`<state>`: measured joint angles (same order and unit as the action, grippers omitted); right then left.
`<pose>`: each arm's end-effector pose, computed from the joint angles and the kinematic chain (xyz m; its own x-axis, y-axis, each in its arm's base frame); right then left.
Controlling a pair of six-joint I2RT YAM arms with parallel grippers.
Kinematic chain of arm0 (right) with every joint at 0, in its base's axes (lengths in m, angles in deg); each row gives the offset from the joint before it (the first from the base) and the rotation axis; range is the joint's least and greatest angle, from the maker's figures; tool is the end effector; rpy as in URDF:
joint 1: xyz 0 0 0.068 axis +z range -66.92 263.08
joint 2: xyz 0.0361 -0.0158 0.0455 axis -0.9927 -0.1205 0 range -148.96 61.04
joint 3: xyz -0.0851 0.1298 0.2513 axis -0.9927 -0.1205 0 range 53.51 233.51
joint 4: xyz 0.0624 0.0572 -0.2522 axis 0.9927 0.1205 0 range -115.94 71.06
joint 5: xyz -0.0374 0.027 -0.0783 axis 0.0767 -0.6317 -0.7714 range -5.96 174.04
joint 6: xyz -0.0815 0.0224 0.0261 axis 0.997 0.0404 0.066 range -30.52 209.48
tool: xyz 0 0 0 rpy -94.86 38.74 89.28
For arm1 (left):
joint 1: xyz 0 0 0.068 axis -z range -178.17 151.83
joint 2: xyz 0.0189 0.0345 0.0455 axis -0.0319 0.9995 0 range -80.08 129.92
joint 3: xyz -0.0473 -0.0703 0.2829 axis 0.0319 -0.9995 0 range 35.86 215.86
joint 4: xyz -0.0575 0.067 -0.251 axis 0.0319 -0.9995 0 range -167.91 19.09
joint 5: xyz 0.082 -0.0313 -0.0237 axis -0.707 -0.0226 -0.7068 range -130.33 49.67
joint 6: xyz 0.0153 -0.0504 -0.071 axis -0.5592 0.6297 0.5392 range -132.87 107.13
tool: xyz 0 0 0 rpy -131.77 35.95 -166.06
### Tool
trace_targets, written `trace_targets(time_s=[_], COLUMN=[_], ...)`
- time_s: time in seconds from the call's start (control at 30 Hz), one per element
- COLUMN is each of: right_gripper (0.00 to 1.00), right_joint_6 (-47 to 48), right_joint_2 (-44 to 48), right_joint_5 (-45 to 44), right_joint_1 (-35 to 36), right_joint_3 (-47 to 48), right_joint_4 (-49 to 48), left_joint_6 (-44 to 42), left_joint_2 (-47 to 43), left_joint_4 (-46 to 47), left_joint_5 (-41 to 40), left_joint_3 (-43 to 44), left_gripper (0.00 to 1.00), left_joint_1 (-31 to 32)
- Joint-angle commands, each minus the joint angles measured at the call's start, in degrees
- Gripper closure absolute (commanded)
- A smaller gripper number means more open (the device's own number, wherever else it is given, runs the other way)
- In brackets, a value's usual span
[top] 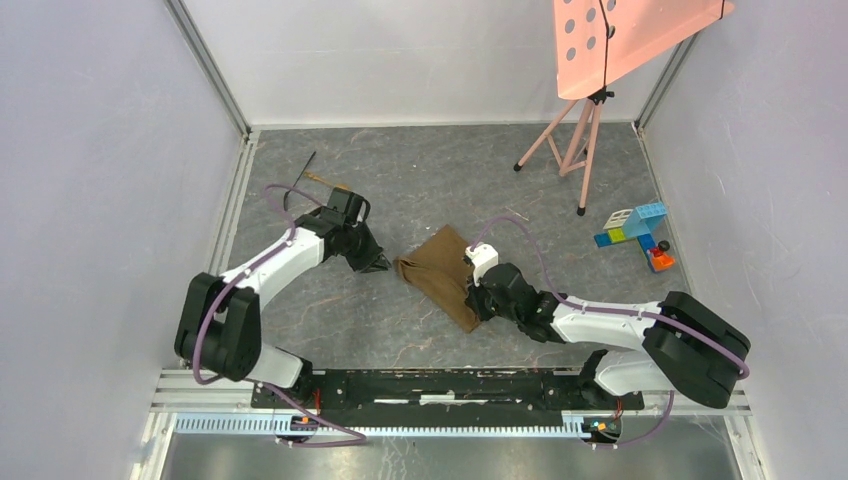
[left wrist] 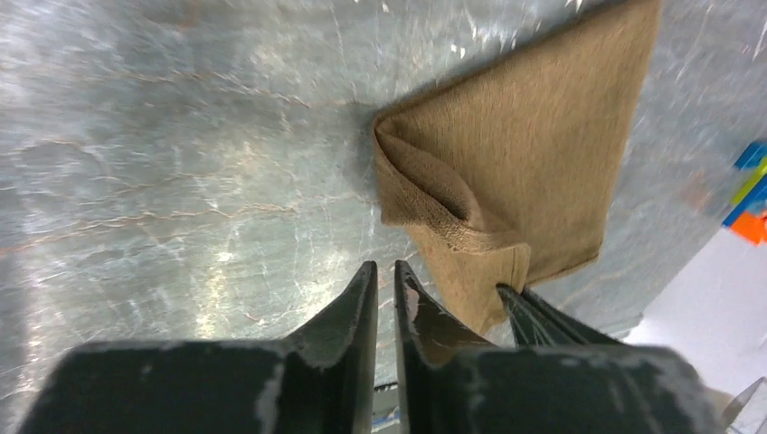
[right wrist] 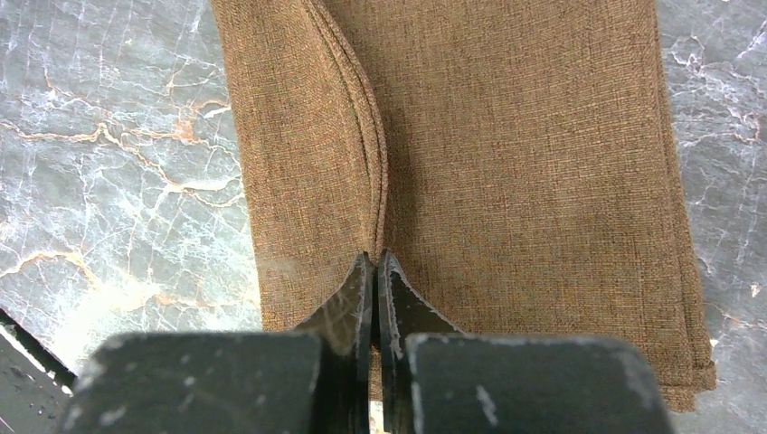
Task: Fold the napkin into a case and place the utensils inside
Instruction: Fold the lower triangle-folded napkin at the center of the board.
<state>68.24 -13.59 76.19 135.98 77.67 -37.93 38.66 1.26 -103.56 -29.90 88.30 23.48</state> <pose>0.1702 0.2073 0.1414 -0.6125 -0.2152 -0.7606 -0.5405 0.8162 0.2043 0.2704 -0.1226 0.1962 -0.8552 -0.4890 -0.1718 -0.3642 0.8028 -0.4721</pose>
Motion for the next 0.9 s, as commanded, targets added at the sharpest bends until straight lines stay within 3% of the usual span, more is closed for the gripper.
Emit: trace_targets(time_s=[0.0, 0.87], right_gripper=[1.00, 1.00], right_joint_6=[0.03, -1.71], right_joint_2=[0.41, 1.23], right_joint_5=[1.23, 6.57], right_joint_1=[-0.70, -3.17], right_joint_3=[1.45, -0.94], right_joint_4=[-1.71, -2.97], left_joint_6=[-2.79, -3.09], left_joint_2=[4.06, 20.15], left_joint_4=[7.25, 13.57], left_joint_5=[7.98, 15.14], left_joint_3=[0.40, 10.13], left_gripper=[0.87, 0.88], left_joint_1=[0.41, 0.66])
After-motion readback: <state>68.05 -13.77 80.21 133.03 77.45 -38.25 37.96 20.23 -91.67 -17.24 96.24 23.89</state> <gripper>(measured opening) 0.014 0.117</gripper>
